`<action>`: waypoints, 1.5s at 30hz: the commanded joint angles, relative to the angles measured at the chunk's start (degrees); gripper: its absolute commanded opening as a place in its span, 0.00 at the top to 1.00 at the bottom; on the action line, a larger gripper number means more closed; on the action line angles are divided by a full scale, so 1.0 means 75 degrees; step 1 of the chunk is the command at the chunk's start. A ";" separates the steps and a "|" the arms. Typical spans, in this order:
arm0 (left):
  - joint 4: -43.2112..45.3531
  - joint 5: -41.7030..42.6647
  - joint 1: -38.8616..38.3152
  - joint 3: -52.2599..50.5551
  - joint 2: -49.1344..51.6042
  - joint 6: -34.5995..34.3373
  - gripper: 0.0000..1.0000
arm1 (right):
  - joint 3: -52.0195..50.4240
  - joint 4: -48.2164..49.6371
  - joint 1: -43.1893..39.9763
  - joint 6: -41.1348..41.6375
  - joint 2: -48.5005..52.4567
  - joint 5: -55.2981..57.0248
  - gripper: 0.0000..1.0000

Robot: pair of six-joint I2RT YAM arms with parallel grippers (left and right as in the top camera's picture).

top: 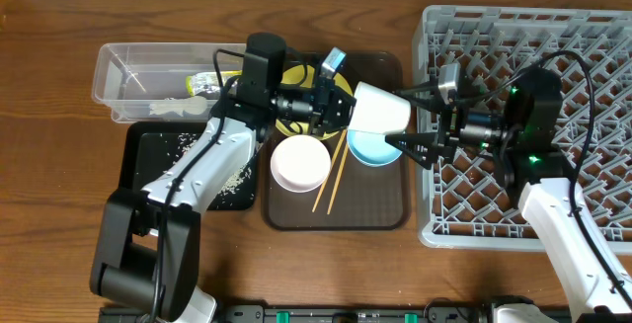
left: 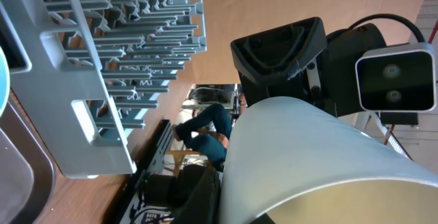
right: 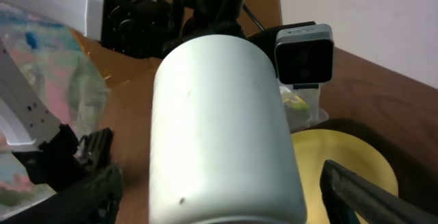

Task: Sort waste into correct bins and load items into the dishwasher rack
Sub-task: 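Hand the white cup from the left gripper to the right gripper, then place the white cup upside down in the dish rack with the right gripper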

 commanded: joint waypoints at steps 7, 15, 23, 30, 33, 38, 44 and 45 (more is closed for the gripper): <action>0.0044 0.0227 -0.0122 0.0020 0.0020 -0.0364 0.94 | 0.0105 0.0020 0.0119 0.0143 0.0035 -0.0166 0.15; 0.0047 0.0224 -0.0274 0.0020 0.0023 -0.0452 0.94 | 0.0105 0.0020 0.0198 0.0140 0.0035 -0.0137 0.20; 0.0050 0.0216 -0.0271 0.0020 0.0023 -0.0455 0.93 | 0.0105 0.0012 0.0195 0.0143 0.0035 -0.0137 0.36; 0.0038 0.0108 -0.0175 0.0020 0.0023 0.0842 0.64 | 0.0105 -0.0379 0.0166 0.0356 0.0035 0.0708 0.45; -0.0221 -0.0460 0.0003 0.0017 0.0020 0.1291 0.61 | 0.0105 -0.0898 0.0061 0.0367 0.0032 0.1364 0.43; -0.1626 -0.2092 0.0312 0.0020 -0.0003 0.2652 0.59 | 0.0149 -0.1950 -0.0294 0.0370 -0.0026 0.2454 0.57; -0.3905 -0.4488 0.0647 0.0029 -0.0597 0.4724 0.55 | 0.0982 -0.4386 -0.0708 0.0187 -0.0408 0.4639 0.67; -0.4237 -0.4884 0.0688 0.0035 -0.0778 0.4928 0.55 | 0.1204 -0.4817 -0.0755 0.0187 -0.0466 0.5001 0.71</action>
